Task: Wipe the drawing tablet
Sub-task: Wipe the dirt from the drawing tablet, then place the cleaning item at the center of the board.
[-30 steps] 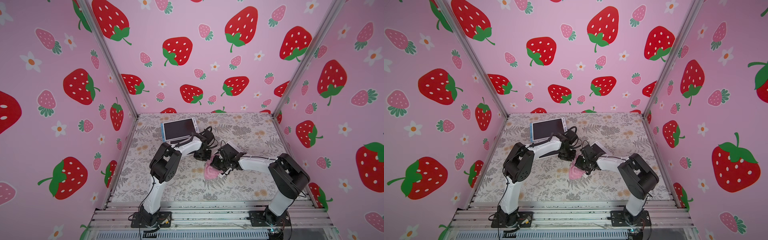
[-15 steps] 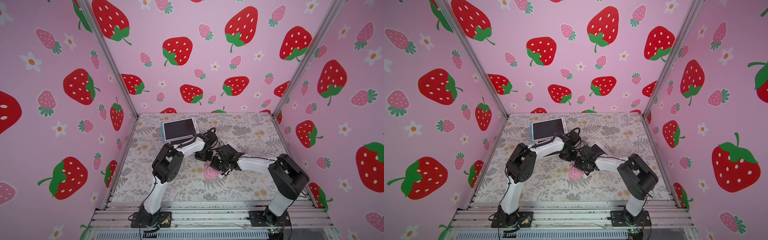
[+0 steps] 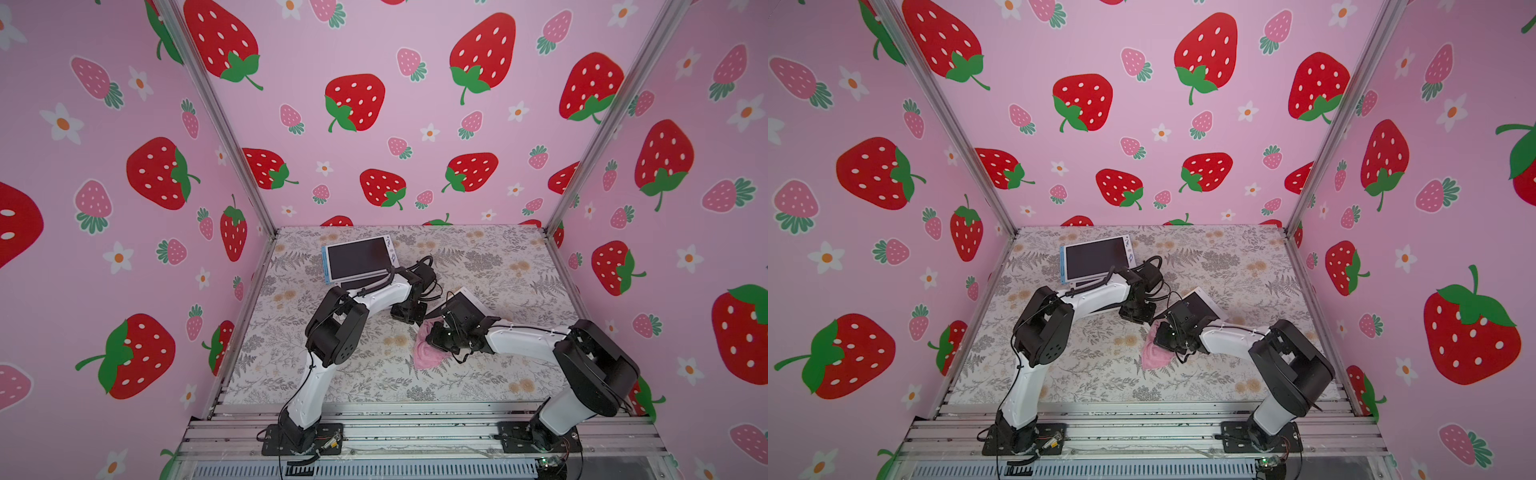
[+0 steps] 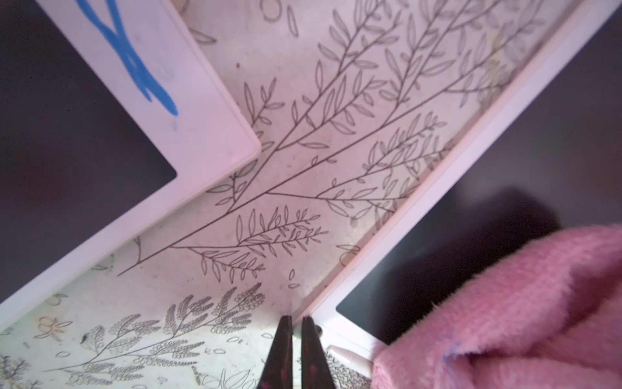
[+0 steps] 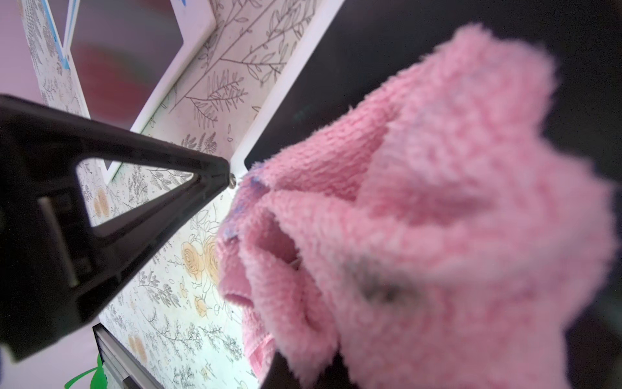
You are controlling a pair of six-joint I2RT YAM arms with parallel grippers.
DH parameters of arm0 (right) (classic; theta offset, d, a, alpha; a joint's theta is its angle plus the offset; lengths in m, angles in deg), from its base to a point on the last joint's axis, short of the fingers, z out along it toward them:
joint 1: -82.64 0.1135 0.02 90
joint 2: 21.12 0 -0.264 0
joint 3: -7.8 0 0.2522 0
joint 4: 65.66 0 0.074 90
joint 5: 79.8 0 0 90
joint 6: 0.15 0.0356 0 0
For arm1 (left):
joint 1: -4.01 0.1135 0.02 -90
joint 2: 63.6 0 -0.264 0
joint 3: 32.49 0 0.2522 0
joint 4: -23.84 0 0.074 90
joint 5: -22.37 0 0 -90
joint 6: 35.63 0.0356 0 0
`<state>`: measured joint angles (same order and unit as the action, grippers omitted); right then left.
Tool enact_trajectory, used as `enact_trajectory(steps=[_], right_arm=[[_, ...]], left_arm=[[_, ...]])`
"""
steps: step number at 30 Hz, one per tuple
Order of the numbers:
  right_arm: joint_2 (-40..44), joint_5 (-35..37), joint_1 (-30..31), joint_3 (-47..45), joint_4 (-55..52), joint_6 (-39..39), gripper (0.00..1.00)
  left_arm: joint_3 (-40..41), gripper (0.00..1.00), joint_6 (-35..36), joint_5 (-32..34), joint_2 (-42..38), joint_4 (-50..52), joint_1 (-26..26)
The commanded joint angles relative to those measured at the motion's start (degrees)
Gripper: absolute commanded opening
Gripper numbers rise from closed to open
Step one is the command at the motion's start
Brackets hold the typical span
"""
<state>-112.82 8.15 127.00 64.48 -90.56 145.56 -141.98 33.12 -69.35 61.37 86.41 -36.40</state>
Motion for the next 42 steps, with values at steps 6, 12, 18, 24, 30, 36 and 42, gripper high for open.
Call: enact_trajectory(steps=[6,12,18,24,30,36,42], right_arm=[[2.4,2.5,0.3,-6.2,-22.4,1.2,0.00],[11.8,6.5,-3.2,-7.4,-33.4,6.6,0.00],[18.6,7.8,-13.6,-7.4,-41.6,12.3,0.00],[19.6,10.2,-20.9,-1.6,-40.1,8.0,0.06],[15.3,8.2,-33.8,6.7,-39.2,-3.2,0.44],[8.3,4.0,-40.6,18.5,-37.7,-15.6,0.66],[-5.7,-8.0,-42.2,28.6,-34.0,-25.6,0.83]], left_arm=[[1.9,0.07,-0.2,0.9,6.3,5.2,-0.3],[1.5,0.07,-0.3,1.1,6.1,5.4,-0.3],[-0.9,0.07,0.2,1.8,6.4,6.8,-0.3],[-7.3,0.16,0.0,3.1,5.4,9.8,0.2],[-10.1,0.41,-5.6,0.5,-0.5,9.7,1.7],[5.9,0.51,-22.8,-18.8,-11.7,-5.0,3.0],[17.9,0.55,-37.4,-23.2,-15.3,-16.4,1.9]])
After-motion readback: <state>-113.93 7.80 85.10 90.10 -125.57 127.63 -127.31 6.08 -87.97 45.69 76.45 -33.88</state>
